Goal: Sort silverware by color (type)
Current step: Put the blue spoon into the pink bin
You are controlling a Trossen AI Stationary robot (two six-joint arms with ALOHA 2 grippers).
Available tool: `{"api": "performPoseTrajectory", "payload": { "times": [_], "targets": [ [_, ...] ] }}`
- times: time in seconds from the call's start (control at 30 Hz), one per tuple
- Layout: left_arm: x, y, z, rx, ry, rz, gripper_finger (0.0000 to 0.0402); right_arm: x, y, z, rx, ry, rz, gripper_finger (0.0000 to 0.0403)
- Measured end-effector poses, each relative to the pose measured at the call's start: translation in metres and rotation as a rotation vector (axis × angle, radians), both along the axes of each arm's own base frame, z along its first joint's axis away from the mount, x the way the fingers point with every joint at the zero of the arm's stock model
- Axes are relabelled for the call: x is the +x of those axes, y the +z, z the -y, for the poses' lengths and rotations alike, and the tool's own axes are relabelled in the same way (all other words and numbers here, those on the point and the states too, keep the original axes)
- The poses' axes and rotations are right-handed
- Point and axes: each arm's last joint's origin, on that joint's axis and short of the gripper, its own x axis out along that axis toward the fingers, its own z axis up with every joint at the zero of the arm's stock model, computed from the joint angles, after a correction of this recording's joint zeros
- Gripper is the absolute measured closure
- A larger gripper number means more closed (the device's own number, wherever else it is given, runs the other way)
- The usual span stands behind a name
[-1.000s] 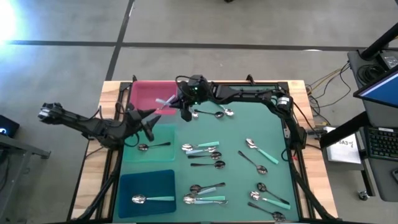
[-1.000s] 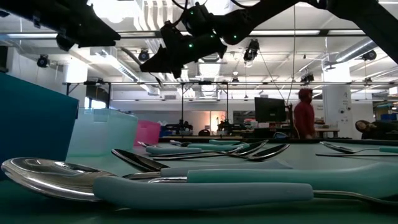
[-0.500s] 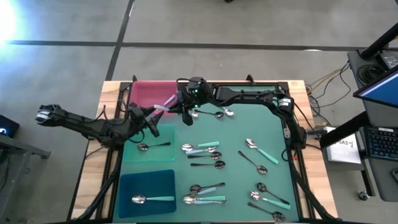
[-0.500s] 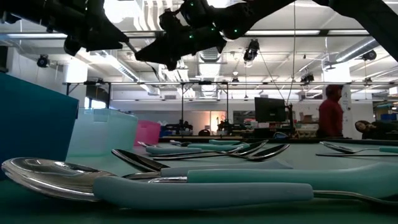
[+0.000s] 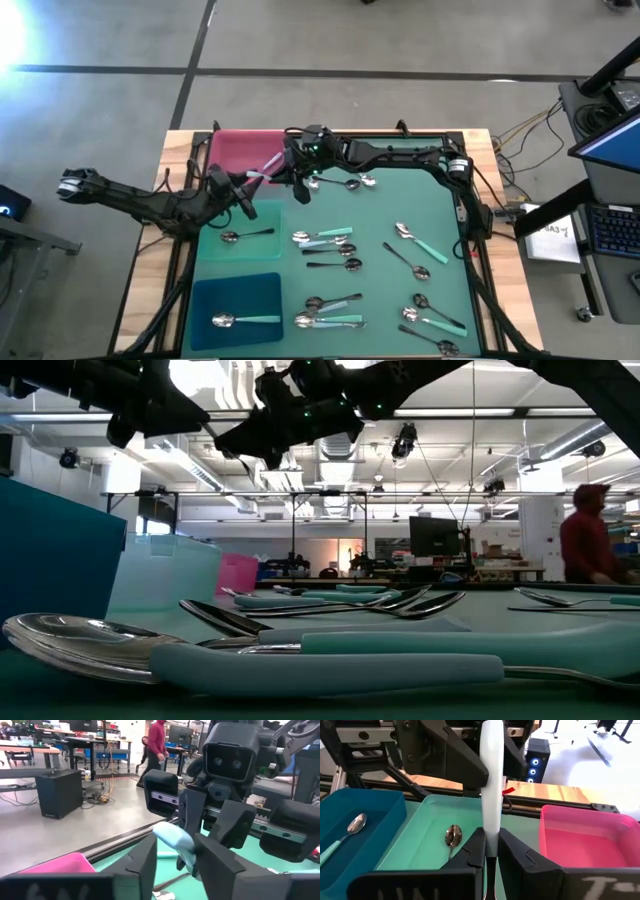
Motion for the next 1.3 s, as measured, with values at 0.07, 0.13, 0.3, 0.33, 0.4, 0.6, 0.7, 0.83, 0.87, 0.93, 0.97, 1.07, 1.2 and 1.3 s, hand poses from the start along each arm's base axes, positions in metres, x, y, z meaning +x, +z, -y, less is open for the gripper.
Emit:
{"api": "performPoseTrajectory", "payload": {
  "times": [0.07,0.13,0.3,0.33,0.4,0.6,0.7,0.83,0.87,0.93,0.97,1.07,1.2,1.3],
  "targets": [
    [0.0001,0.0002,0.0001,-0.001,-0.002,0.003,0.0314,0.0001,0.0000,-0.0003,0.000,0.000,0.000,0.0381],
    [0.0003,0.0007,0.0002,-0.003,-0.009,0.009,0.0340,0.0002,0.0002,-0.0002,-0.006,0.000,0.004,0.0381],
    [0.0010,0.0045,0.0009,0.022,-0.042,0.023,0.0386,-0.0001,0.0014,-0.0006,-0.007,0.004,0.008,0.0381],
    [0.0012,0.0055,0.0011,0.029,-0.050,0.027,0.0386,-0.0003,0.0019,-0.0007,-0.005,0.007,0.008,0.0381],
    [0.0012,0.0072,0.0012,0.044,-0.055,0.031,0.0386,-0.0008,0.0030,-0.0009,-0.006,0.011,0.010,0.0381],
    [0.0012,0.0077,0.0013,0.051,-0.061,0.030,0.0386,-0.0010,0.0025,-0.0010,-0.009,0.013,0.004,0.0381],
    [0.0017,0.0078,0.0015,0.066,-0.078,0.019,0.0386,-0.0011,0.0019,-0.0016,-0.010,0.019,0.000,0.0381],
    [0.0022,0.0076,0.0004,0.071,-0.077,0.014,0.0385,-0.0013,0.0015,-0.0015,-0.012,0.017,-0.005,0.0381],
    [0.0024,0.0075,0.0001,0.071,-0.076,0.013,0.0382,-0.0013,0.0013,-0.0015,-0.012,0.017,-0.007,0.0381],
    [0.0031,0.0069,-0.0003,0.072,-0.074,0.008,0.0369,-0.0014,0.0010,-0.0015,-0.010,0.016,-0.010,0.0381],
    [0.0036,0.0065,-0.0003,0.074,-0.072,0.005,0.0363,-0.0015,0.0008,-0.0016,-0.007,0.016,-0.012,0.0381],
    [0.0047,0.0063,-0.0004,0.071,-0.063,0.009,0.0354,-0.0016,-0.0001,-0.0016,-0.002,0.016,-0.021,0.0381],
    [0.0061,0.0057,-0.0003,0.071,-0.061,0.009,0.0350,-0.0015,-0.0012,-0.0016,-0.001,0.017,-0.025,0.0381],
    [0.0065,0.0055,-0.0003,0.072,-0.061,0.008,0.0350,-0.0015,-0.0013,-0.0016,-0.003,0.017,-0.025,0.0381]
  ]
}}
